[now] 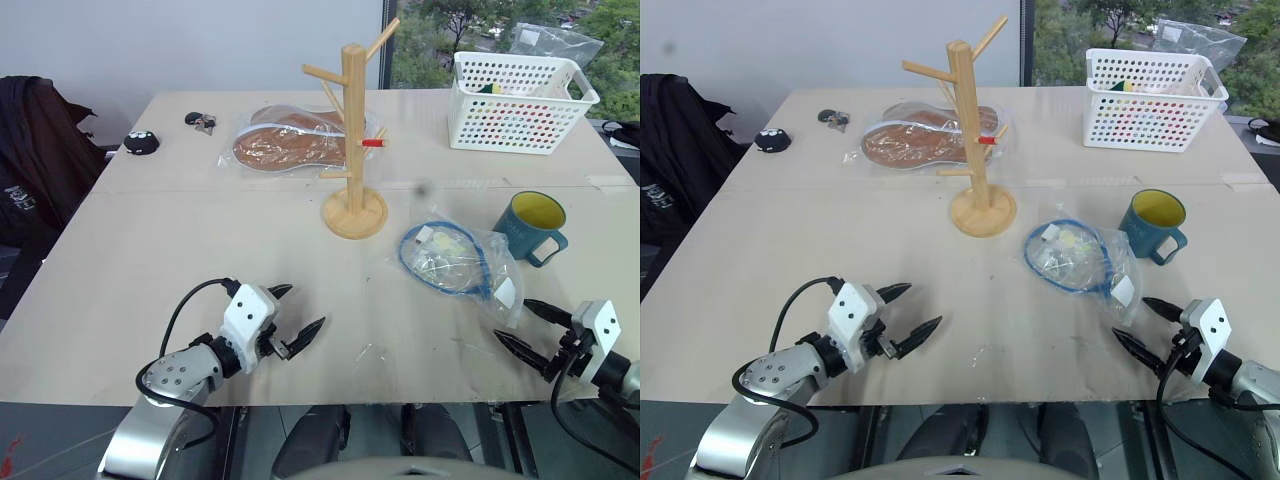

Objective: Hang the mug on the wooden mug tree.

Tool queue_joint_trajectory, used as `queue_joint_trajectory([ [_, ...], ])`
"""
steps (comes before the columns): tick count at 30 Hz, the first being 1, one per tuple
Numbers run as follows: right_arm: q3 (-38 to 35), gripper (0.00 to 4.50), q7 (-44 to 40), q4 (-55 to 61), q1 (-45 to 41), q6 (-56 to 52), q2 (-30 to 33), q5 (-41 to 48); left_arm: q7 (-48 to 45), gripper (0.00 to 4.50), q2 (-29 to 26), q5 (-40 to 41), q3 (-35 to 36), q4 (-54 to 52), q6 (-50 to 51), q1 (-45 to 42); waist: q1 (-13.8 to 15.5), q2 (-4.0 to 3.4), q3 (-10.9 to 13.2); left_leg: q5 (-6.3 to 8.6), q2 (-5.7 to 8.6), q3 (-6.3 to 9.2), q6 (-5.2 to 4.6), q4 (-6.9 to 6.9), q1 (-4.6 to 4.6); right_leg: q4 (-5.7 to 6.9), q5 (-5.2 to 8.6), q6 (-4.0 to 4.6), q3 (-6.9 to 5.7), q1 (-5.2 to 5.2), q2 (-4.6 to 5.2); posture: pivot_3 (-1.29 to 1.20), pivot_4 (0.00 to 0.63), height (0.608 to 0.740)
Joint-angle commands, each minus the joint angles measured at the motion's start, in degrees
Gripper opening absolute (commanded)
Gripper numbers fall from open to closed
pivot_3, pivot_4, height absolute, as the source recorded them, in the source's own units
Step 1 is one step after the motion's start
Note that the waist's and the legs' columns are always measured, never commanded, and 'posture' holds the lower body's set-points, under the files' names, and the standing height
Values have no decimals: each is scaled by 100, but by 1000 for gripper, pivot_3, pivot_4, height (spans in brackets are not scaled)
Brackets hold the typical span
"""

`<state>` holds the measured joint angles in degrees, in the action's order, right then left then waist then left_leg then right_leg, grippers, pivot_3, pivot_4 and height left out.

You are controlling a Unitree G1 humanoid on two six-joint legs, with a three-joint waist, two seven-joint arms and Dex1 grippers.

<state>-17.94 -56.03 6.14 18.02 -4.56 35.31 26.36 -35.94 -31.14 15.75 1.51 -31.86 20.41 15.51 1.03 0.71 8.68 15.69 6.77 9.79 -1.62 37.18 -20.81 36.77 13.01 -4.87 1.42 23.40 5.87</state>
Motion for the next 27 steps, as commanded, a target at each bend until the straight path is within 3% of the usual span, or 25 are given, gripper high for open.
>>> queue_joint_trajectory([
  [1,-157,4500,-16,155,64,51,25,104,-115,4463,-44,41,-39,12,-135,-94,0,0,0,0,0,0,0,0,0,0,0,0,0,0,0,0,150,740],
  [18,-237,4500,290,539,114,-217,93,187,-366,4463,13,101,-98,199,-284,-219,-4,-2,3,1,0,1,-2,-1,-2,-3,0,-1,-1,1,1,0,150,740],
  [27,-456,4500,915,1174,-110,-1190,-119,1085,-418,4463,-76,223,-67,1,-102,-395,-3,-2,4,1,0,2,-2,-1,-4,-3,1,-1,-1,1,2,0,150,740],
])
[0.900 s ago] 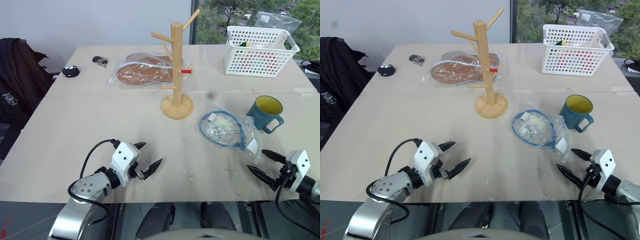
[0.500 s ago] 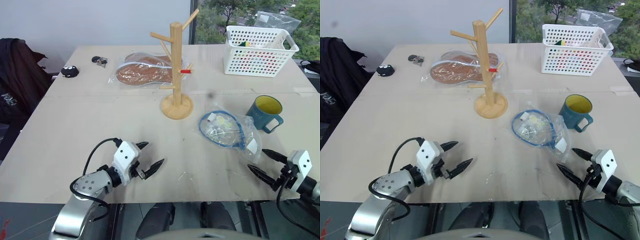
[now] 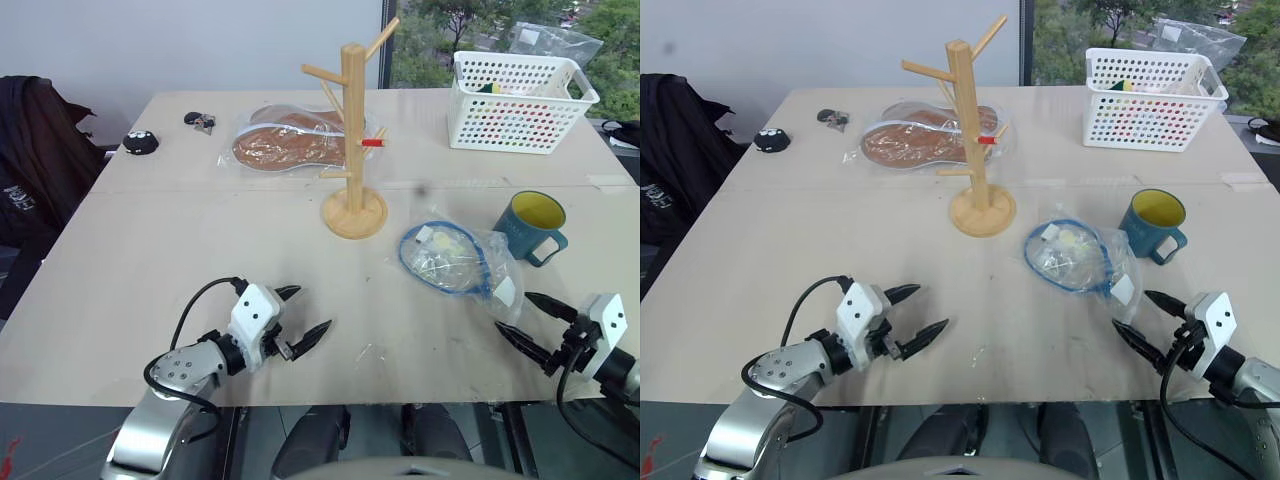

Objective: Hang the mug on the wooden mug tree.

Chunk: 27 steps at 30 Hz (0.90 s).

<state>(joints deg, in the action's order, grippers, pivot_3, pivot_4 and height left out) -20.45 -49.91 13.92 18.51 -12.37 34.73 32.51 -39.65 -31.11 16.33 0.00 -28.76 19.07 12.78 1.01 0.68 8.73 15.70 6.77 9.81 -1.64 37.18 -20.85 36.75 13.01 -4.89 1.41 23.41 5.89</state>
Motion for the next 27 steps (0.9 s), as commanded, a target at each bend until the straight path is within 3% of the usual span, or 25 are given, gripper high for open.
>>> queue_joint_trajectory([
  [1,-192,4500,386,458,-235,-578,-74,586,-101,4463,-117,203,88,-346,45,-185,-3,1,1,0,0,1,0,0,0,0,0,0,-1,0,0,0,150,740],
  [10,96,4500,1708,-142,-1526,-2118,-214,625,-368,4463,-451,423,36,-576,244,-1260,-2,1,2,-1,1,0,0,0,-4,0,-2,3,-1,4,-3,0,150,740],
  [15,425,4500,1872,-167,-2041,-2789,-431,853,-329,4463,-488,532,24,-683,509,-1730,-20,-2,4,-8,1,0,12,-5,-14,-1,-3,6,1,17,-5,0,150,740],
  [22,946,4500,1938,-374,-2330,-2910,-466,371,-366,4463,-546,610,14,-860,727,-1855,-23,1,5,-12,2,-2,21,-5,-18,-8,-3,5,1,18,-6,0,150,740],
  [25,952,3586,1944,-427,-2382,-2896,-497,283,-457,4500,-623,731,35,-957,831,-1791,-31,4,5,-12,1,-3,21,-5,-16,-8,-3,5,3,18,-7,0,150,740],
  [27,946,2514,1890,-411,-2398,-2914,-509,287,-572,4500,-699,913,71,-1015,932,-1739,-31,3,6,-12,1,-2,20,-5,-16,-7,-3,5,2,18,-7,0,150,740],
])
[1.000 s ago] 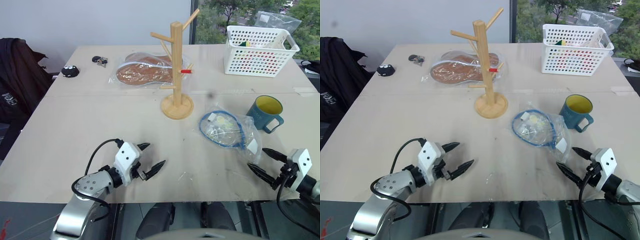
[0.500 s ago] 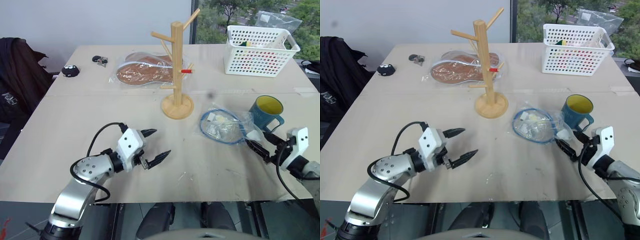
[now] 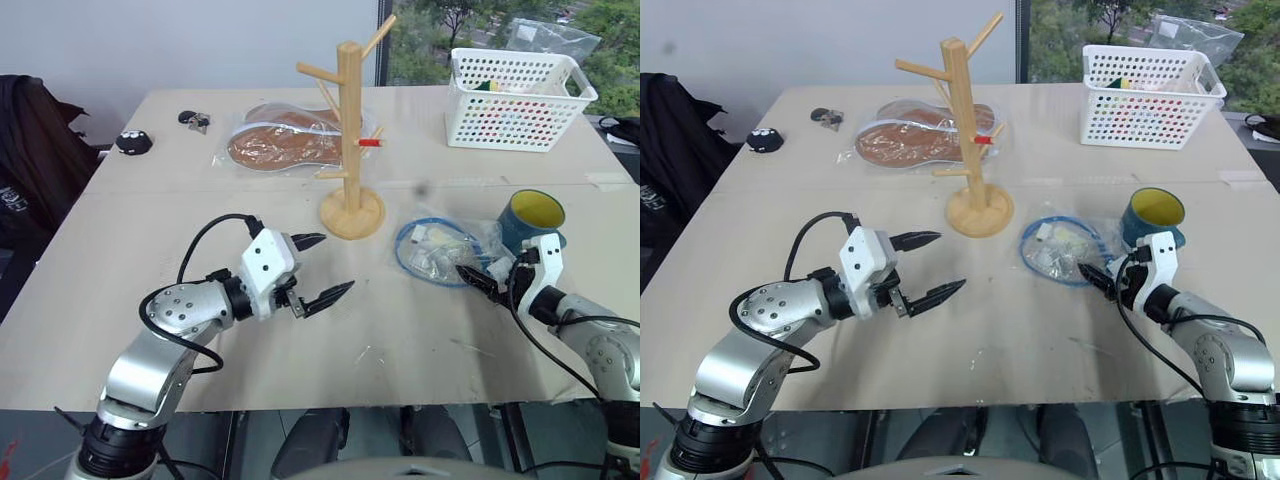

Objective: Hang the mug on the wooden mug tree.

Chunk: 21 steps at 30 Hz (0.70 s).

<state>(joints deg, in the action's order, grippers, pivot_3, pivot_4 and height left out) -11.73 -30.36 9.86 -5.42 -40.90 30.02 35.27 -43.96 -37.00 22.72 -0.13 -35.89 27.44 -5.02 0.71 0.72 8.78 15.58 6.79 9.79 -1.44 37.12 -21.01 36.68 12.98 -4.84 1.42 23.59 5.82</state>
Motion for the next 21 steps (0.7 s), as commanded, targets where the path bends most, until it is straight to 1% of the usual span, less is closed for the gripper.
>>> queue_joint_trajectory([
  [1,71,1967,-82,6,-13,-76,-42,17,-208,4500,-148,354,103,-320,118,62,-2,-1,1,4,0,0,-7,0,0,1,0,0,0,0,-1,0,150,740],
  [2,73,1400,-93,12,-16,-89,-42,14,-261,4500,-183,434,125,-330,152,77,-1,-1,1,7,0,0,-12,0,0,1,0,0,0,0,-1,0,150,740],
  [3,79,1147,-110,19,-10,-89,-36,4,-320,4500,-217,545,151,-345,201,98,0,-1,1,8,0,0,-13,0,0,1,0,0,0,0,-1,0,150,740],
  [5,82,322,-139,19,-5,-74,-33,-11,-465,4500,-275,876,224,-366,345,117,-5,1,-1,8,0,-1,-13,0,3,1,0,0,1,-2,-2,0,150,740],
  [6,78,53,-147,27,4,-65,-35,-13,-539,4500,-307,1060,263,-390,419,125,2,3,-2,8,0,0,-14,0,4,1,0,0,1,-2,-2,0,150,740],
  [11,58,16,-174,82,41,-42,-64,7,-578,4500,-370,1425,350,-406,554,97,11,3,-2,9,0,2,-16,1,2,1,0,0,-2,-3,-1,0,150,740],
  [19,7,16,-292,396,142,-98,-24,186,-538,4500,-376,1441,304,-301,542,1,12,3,-2,8,0,2,-13,0,2,0,0,1,-1,-2,-1,0,150,740],
  [21,-115,16,-429,679,245,-266,73,466,-578,4500,-389,1487,308,-289,556,-58,12,2,-1,6,0,1,-9,0,1,0,0,1,-1,-2,0,0,150,740],
])
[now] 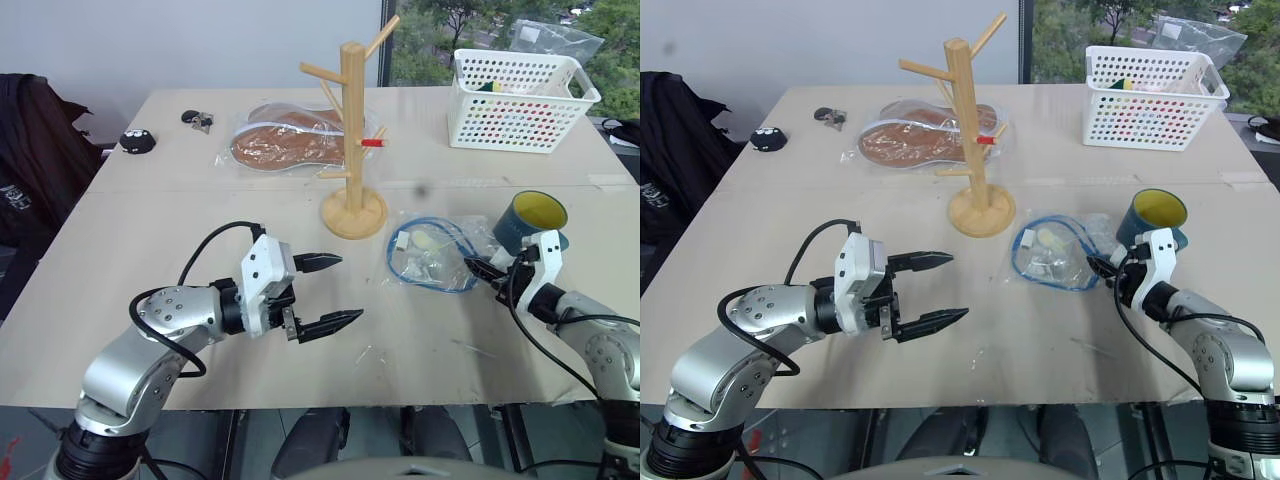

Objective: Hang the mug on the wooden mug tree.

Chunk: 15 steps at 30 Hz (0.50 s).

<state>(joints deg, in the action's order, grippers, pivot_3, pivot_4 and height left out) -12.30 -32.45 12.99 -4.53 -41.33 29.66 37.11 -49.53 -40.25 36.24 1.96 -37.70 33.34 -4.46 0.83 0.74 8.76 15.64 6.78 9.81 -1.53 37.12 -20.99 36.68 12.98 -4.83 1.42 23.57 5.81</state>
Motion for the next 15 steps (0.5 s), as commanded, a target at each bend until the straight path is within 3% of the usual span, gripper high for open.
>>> queue_joint_trajectory([
  [1,-152,16,-269,531,215,-338,173,459,-40,4500,-73,156,103,-113,-28,-131,0,0,1,-1,0,1,2,0,-1,0,0,0,0,1,0,0,150,740],
  [7,-1278,16,-1122,1299,1298,-868,1103,1515,-246,4500,-186,488,45,-140,132,-426,39,-17,14,3,2,4,-5,2,-20,-16,0,-1,-9,4,6,0,150,740],
  [15,-2981,16,-2184,1163,2631,-909,2033,1770,-621,4500,-255,785,-174,-15,285,-1015,17,-20,23,14,1,-3,-24,7,-24,-24,0,-4,-10,2,6,0,150,740],
])
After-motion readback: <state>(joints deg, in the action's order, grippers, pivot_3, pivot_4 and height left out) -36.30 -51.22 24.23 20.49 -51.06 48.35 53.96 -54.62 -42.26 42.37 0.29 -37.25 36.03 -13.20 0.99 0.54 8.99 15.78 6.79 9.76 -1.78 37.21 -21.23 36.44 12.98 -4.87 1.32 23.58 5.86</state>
